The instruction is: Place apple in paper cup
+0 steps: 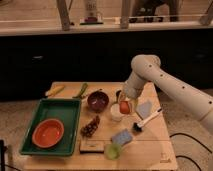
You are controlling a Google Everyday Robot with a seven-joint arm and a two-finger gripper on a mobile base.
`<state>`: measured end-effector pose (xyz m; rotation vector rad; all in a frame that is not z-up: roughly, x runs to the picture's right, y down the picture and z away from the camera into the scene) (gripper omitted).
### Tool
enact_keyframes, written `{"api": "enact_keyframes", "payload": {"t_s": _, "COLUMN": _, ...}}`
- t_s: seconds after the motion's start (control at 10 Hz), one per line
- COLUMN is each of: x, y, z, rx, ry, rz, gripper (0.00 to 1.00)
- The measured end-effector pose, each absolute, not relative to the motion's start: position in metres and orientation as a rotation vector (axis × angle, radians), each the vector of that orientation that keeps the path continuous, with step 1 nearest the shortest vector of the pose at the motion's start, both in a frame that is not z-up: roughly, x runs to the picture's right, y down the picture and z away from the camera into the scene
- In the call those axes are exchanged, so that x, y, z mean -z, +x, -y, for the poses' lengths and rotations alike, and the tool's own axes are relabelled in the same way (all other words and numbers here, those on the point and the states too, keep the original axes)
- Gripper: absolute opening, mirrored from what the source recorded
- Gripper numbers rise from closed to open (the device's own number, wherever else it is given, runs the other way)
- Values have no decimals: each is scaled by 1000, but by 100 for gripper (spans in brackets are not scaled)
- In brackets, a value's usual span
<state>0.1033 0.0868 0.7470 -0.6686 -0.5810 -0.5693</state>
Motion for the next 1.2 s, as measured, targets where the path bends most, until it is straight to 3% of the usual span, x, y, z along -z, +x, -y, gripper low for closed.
{"api": "enact_keyframes", "payload": {"t_s": 1.2, "x": -753, "y": 76, "z": -79, "rx": 876, "ry": -568, "rz": 704, "gripper": 0}}
